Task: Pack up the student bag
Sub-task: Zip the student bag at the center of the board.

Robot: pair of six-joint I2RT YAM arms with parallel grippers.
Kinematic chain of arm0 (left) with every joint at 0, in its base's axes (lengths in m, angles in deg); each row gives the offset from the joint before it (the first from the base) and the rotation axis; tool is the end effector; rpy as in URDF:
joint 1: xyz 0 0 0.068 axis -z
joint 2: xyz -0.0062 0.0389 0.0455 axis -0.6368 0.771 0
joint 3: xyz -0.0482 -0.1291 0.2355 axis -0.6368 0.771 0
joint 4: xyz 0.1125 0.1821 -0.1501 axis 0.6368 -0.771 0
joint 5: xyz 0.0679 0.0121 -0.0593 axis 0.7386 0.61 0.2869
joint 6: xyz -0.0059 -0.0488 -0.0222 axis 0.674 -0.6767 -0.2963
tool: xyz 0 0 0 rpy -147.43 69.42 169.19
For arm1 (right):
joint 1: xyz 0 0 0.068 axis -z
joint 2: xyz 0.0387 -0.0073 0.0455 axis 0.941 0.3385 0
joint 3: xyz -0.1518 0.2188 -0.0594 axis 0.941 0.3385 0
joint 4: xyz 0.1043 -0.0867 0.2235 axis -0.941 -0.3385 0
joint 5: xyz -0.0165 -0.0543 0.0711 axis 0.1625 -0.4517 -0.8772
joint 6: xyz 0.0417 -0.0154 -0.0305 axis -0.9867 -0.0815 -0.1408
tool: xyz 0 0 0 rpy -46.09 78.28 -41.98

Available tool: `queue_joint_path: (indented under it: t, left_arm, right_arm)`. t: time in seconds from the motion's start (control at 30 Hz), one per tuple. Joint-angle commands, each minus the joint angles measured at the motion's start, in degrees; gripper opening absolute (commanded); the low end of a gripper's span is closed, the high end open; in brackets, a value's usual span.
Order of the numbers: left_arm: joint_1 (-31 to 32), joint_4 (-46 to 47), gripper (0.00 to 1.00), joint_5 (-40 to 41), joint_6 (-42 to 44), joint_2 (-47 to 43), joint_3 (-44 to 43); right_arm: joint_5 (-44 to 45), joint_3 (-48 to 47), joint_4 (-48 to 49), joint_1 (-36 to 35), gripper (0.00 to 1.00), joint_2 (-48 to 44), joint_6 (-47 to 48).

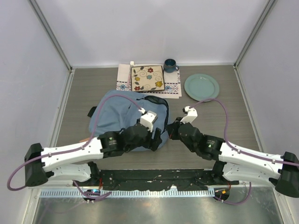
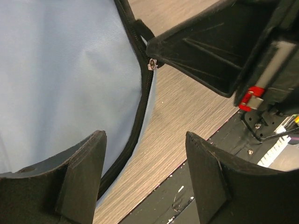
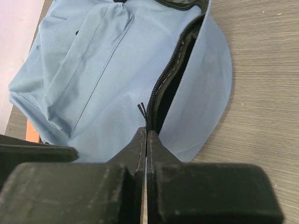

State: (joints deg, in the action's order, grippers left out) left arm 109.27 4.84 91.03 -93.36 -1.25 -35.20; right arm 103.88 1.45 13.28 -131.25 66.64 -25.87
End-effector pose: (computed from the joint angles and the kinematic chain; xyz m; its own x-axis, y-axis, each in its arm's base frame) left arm 0.0938 -0.2202 0.2889 -0.5776 0.1072 -0.8093 0.5705 0.7621 -0.3062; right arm 0.1169 0.1734 0.2551 -0.5233 0.3067 -0.7951 -0.2218 0.8518 0.4746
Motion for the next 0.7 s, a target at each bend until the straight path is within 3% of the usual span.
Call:
queue_joint_path:
  t: [0.0,0.3,0.4,0.43,0.5,0.53,0.63,0.67]
  left_arm:
    - [0.8,2.8,0.72,-2.8,2.1,6.3,-3.0]
    - [1.0,4.7,0.7,1.0,1.2,12.7,-5.3]
    - [1.0,4.8,0.56,4.7,1.2,13.5,-5.7]
    - [1.0,4.7,0.39,4.9,1.2,14.1,-5.7]
    - [1.0,4.6,0.27,4.2,1.2,14.3,-5.4]
    - [1.0,3.9,0.16,3.5,1.0,14.4,-5.2]
    - [1.2,3.3,0.01,1.4,-1.2,13.5,-2.9]
    - [1.4,3.5,0.0,1.3,-1.9,13.0,-0.9]
  right_arm:
    - [5.9,-3.8,-1.7,-0.2,0.01,-3.0,-0.1]
    - [6.3,-8.5,-3.2,0.0,0.01,-1.1,4.6]
    - [5.2,-8.7,-3.1,0.1,0.01,-0.5,4.6]
    - [5.2,-9.0,-3.1,0.1,0.01,-0.1,4.7]
    - [4.8,-9.4,-3.3,1.4,0.01,1.2,5.3]
    - [4.3,-10.1,-3.3,2.7,0.01,1.7,5.5]
    - [-2.4,-11.4,-2.1,9.6,0.01,4.2,6.3]
    - [-4.3,-11.8,-1.4,10.9,0.01,4.8,6.5]
